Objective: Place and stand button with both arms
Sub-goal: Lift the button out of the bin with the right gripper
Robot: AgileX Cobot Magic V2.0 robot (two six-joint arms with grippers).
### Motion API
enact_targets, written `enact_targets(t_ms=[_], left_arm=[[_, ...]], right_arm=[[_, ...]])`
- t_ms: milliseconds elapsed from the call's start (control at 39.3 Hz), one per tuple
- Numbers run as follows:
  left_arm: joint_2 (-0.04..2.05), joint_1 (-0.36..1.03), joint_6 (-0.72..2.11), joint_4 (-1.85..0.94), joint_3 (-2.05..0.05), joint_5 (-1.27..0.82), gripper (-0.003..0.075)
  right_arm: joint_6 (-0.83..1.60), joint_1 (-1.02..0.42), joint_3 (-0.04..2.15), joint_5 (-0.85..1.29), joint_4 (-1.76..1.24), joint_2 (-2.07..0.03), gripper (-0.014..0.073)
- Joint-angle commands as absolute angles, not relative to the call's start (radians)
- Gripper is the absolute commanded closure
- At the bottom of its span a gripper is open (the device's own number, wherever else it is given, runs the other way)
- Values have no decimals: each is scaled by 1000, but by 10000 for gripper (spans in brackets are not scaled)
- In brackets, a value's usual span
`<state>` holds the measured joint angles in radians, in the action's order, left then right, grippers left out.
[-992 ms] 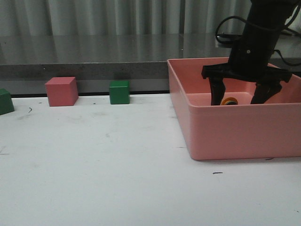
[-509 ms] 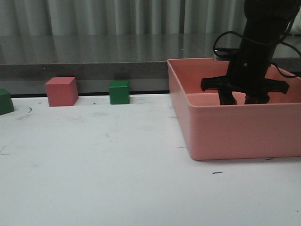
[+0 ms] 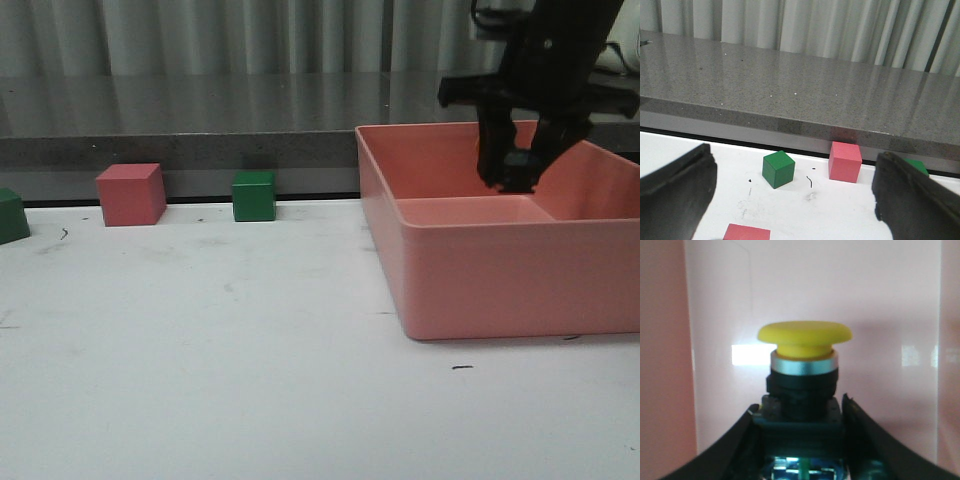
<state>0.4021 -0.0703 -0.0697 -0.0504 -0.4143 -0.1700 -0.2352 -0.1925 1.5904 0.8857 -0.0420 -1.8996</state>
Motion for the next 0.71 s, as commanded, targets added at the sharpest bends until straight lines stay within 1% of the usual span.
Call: enact_targets(t_ms=[0,153,280,534,687], left_arm=[[416,-71,-70,-49,-449,-81,123],[416,-71,-70,-49,-449,-81,123],[416,-71,-70,-49,-449,-81,123],[416,-71,-70,-49,-449,-81,123],[416,-71,-70,-49,-449,-81,123]], right_arm=[[-230,-224,1623,877,-36,-1774,329],[-230,-321,1633,888,-36,-1711,330],[-232,-447,1729,958,-39,-1726,330],[-278,-698,1971,1043,-38,-1884,331],[-346,-766,2055,1039,-38,-2003,331]])
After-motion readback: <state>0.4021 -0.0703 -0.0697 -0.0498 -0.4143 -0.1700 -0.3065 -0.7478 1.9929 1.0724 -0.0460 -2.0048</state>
